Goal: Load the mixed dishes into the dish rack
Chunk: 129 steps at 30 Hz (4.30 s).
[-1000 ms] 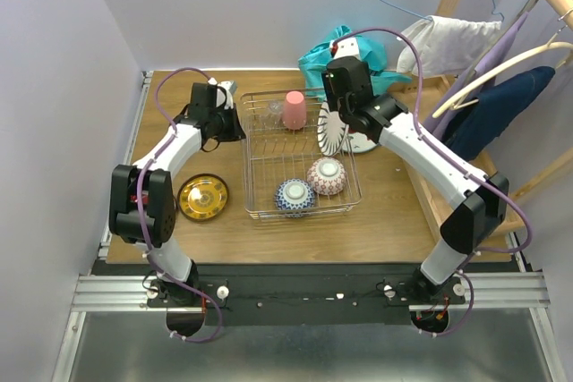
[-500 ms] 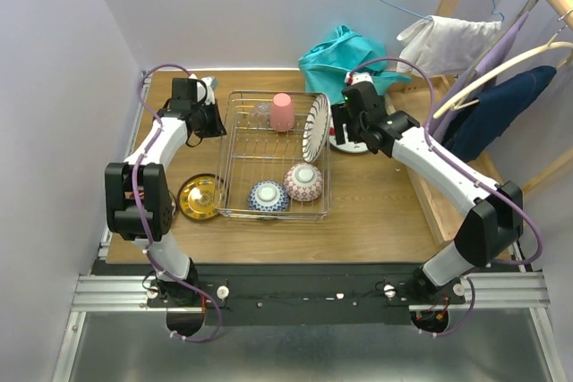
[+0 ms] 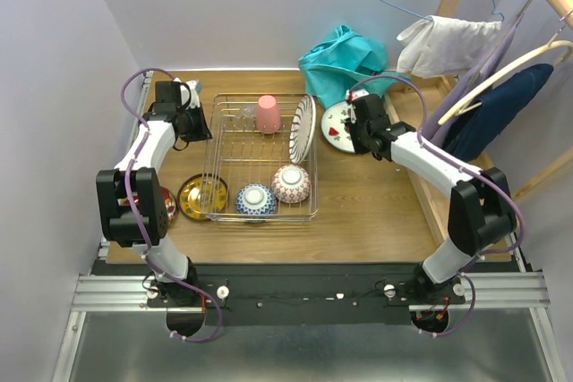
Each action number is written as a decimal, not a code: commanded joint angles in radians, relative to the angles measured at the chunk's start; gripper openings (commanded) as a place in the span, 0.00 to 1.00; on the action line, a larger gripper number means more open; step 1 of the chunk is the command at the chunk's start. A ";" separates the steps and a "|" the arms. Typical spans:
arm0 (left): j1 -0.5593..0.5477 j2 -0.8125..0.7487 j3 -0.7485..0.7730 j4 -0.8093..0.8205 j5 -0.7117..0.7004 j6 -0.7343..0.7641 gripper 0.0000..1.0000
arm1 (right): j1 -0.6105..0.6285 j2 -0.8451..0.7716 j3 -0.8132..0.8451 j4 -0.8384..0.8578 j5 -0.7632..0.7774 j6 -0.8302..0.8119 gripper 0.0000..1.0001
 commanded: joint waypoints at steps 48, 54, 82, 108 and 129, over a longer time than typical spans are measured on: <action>0.015 0.119 0.127 0.155 0.071 -0.281 0.37 | 0.113 -0.036 -0.309 -0.027 -0.391 -0.227 0.05; 0.015 0.104 0.168 0.109 0.063 -0.215 0.52 | 0.112 -0.073 -0.325 -0.096 -0.395 -0.288 0.04; -0.029 -0.166 0.176 0.018 0.160 -0.037 0.57 | 0.113 -0.337 -0.544 -0.313 -0.375 -0.753 0.08; -0.497 -0.502 -0.195 -0.072 0.346 0.511 0.58 | -0.163 0.025 -0.040 -0.272 -0.486 -0.466 0.70; -0.536 -0.421 -0.171 -0.054 0.362 0.552 0.57 | -0.224 0.307 0.076 -0.475 -0.644 -0.692 0.17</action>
